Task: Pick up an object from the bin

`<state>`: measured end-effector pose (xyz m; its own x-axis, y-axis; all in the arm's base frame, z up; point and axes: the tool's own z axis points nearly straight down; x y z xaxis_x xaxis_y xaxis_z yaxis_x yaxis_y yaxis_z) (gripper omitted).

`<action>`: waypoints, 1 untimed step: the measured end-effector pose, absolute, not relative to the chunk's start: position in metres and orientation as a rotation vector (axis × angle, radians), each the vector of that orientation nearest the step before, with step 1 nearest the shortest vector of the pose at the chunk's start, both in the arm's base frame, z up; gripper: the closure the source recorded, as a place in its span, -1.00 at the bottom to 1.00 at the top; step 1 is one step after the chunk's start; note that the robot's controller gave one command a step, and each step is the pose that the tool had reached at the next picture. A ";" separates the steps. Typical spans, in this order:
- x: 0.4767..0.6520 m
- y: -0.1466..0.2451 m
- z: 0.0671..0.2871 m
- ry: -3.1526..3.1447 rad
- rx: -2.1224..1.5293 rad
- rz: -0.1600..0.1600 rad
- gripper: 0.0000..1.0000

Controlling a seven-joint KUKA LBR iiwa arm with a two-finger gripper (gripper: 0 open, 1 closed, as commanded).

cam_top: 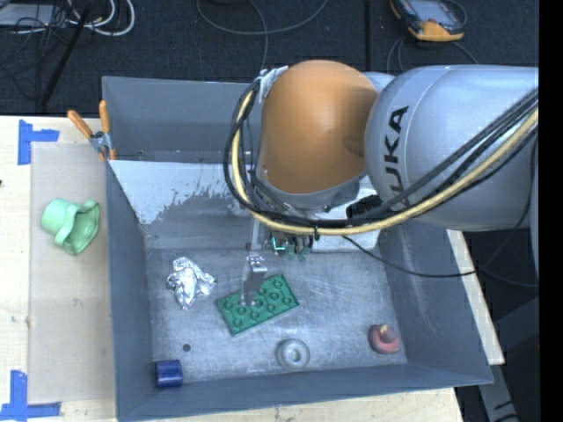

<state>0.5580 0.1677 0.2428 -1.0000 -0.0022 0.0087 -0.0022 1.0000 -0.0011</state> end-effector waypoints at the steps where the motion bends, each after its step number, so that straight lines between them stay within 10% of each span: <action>1: 0.509 0.101 0.071 -3.139 0.328 -0.005 -1.00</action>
Offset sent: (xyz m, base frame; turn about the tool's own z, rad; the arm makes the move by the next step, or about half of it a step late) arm -0.0522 -0.0678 -0.1728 -0.2072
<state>0.5090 0.1006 0.0710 -0.9783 -0.2066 -0.0147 -0.2066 0.9784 0.0015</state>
